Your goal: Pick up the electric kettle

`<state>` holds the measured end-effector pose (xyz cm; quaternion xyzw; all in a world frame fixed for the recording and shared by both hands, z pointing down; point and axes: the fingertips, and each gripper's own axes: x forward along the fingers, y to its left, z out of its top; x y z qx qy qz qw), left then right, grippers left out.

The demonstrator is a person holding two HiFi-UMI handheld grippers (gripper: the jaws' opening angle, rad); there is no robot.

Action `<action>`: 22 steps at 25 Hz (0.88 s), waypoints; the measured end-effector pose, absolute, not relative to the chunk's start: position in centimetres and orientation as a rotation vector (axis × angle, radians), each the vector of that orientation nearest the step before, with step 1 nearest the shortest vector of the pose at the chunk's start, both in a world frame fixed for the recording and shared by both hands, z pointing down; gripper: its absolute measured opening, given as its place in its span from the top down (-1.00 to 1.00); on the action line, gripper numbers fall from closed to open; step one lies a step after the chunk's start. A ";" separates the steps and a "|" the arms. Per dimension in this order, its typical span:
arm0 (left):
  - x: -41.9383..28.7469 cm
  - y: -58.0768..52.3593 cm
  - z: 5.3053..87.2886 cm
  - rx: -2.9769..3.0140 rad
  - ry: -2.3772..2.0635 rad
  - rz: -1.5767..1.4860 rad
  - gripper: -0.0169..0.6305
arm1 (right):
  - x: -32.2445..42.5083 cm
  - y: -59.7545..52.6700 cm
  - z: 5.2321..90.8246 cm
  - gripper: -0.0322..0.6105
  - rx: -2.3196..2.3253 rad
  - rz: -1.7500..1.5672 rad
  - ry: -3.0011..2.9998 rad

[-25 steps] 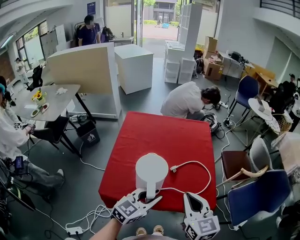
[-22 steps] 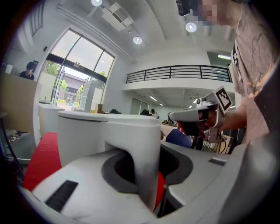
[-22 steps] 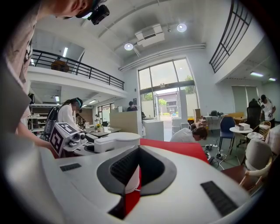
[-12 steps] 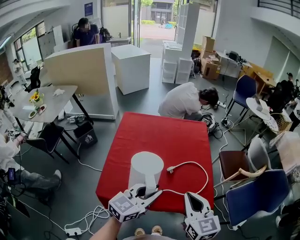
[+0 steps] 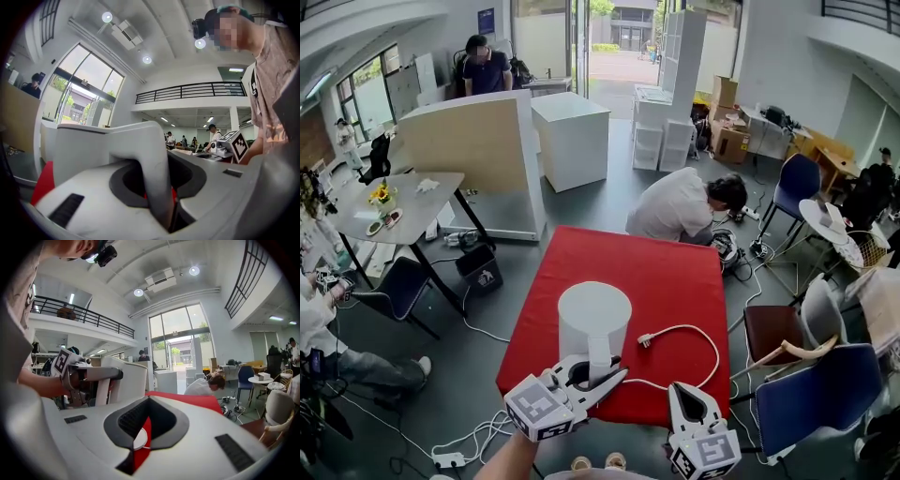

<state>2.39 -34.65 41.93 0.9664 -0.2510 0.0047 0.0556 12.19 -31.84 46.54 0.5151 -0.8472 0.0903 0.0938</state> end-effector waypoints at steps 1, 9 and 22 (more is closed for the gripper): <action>2.4 -34.5 41.7 2.928 -0.770 0.010 0.64 | 12.3 -31.7 46.4 0.84 1.527 0.267 -2.520; 2.2 -32.8 40.0 2.873 -0.860 -0.018 0.64 | 13.0 -30.8 46.0 0.84 1.481 0.262 -2.595; 0.1 -27.6 37.9 2.844 -0.989 0.003 0.64 | 11.4 -29.0 46.2 0.84 1.433 0.318 -2.687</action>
